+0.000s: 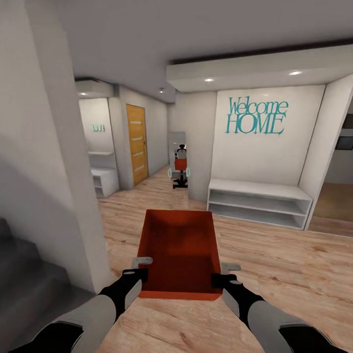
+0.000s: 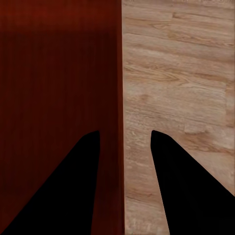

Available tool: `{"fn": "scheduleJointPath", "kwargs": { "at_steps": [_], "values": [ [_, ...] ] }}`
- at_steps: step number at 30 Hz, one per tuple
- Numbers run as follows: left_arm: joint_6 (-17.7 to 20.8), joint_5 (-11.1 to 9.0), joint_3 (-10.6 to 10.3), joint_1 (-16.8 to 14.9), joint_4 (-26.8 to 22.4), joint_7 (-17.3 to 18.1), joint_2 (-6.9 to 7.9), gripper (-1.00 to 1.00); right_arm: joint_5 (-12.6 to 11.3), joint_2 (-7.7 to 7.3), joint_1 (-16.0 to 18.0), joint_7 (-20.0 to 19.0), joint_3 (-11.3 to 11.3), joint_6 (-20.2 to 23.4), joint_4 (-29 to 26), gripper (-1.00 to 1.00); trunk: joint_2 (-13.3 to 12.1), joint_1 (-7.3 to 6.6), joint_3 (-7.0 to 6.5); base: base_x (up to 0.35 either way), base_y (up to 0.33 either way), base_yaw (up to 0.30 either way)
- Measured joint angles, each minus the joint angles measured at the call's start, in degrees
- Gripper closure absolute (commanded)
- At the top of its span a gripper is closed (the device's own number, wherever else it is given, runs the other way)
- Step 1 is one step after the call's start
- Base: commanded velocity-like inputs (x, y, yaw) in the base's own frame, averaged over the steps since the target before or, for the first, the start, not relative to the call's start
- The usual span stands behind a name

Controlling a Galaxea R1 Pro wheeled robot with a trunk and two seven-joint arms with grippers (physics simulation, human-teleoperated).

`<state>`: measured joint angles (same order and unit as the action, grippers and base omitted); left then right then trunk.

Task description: Move the two storage containers from the living room to the garage. In the garage, place one container on the floor and stack the other container on top of it (either order is fine).

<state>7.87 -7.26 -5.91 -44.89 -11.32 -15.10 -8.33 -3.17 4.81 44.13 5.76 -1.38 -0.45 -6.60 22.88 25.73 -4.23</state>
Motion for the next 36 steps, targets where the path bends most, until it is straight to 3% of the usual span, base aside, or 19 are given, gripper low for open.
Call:
{"fn": "scheduleJointPath", "kwargs": {
  "at_steps": [36],
  "values": [
    [0.05,-0.06,-0.11,0.01,-0.04,-0.04,0.0,1.0,0.12,0.0,-0.03,-0.03,0.14,0.0,-0.02,1.0,0.0,0.0,0.0,0.322,0.0,0.0]
  ]
}}
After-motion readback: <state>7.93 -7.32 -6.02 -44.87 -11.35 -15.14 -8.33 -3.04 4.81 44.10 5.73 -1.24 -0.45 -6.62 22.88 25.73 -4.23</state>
